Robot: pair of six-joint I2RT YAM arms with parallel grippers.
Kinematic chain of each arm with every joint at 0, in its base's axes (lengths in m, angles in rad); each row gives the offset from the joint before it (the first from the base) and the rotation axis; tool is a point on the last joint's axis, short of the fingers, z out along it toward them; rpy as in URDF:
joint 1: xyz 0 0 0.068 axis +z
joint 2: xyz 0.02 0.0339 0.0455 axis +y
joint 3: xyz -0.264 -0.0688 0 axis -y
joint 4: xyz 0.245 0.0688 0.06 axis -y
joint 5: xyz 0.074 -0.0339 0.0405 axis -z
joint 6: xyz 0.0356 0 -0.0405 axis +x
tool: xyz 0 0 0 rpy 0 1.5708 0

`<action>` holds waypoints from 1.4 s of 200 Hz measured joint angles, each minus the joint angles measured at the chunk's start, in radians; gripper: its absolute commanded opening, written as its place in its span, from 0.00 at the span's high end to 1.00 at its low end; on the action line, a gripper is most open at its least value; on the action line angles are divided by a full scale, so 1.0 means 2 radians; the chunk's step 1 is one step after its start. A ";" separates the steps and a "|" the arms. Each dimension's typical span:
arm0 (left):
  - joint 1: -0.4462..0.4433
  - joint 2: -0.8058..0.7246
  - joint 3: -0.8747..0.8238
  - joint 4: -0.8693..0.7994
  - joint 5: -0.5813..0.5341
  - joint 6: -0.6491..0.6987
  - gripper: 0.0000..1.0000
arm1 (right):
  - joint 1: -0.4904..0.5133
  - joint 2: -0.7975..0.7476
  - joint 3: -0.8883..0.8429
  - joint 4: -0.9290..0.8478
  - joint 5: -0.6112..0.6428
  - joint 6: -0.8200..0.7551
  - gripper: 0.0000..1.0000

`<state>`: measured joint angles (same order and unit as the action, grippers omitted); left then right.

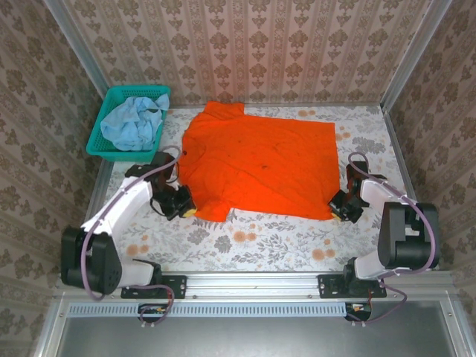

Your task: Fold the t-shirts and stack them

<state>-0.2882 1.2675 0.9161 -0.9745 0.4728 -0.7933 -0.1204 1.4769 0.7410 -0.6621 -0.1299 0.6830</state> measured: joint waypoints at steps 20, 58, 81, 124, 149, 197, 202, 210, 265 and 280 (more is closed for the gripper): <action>0.000 -0.017 -0.023 -0.008 0.003 0.000 0.79 | 0.000 0.003 0.003 -0.002 -0.001 -0.002 1.00; 0.005 -0.019 -0.061 -0.038 -0.032 0.007 0.70 | 0.000 0.004 0.003 -0.002 -0.001 -0.004 1.00; 0.009 -0.020 -0.061 -0.044 -0.073 0.014 0.67 | -0.001 0.003 0.003 -0.002 -0.001 -0.006 1.00; 0.011 -0.017 -0.043 -0.032 -0.098 0.023 0.52 | -0.009 -0.002 0.002 -0.013 0.001 -0.011 0.98; 0.011 0.008 -0.039 -0.001 -0.080 0.027 0.51 | -0.016 -0.010 0.000 -0.014 0.001 -0.013 0.83; 0.011 0.129 0.041 0.040 -0.072 0.056 0.55 | -0.022 -0.084 -0.001 -0.026 -0.001 -0.014 0.58; 0.011 0.140 0.053 0.043 -0.076 0.062 0.56 | -0.021 -0.099 -0.001 -0.026 -0.001 -0.013 0.57; 0.011 0.157 0.074 0.046 -0.084 0.072 0.57 | -0.019 -0.122 -0.001 -0.026 -0.002 -0.011 0.57; 0.025 0.285 0.155 0.069 -0.136 0.125 0.61 | 0.145 -0.214 -0.025 0.023 -0.016 0.059 0.63; 0.031 0.317 0.171 0.070 -0.147 0.134 0.62 | 0.229 -0.186 -0.027 0.059 -0.018 0.088 0.66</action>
<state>-0.2268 1.9018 1.2575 -0.8352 0.1795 -0.5259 0.3386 1.1042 0.6876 -0.5449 -0.1661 0.8597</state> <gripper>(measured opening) 0.390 0.356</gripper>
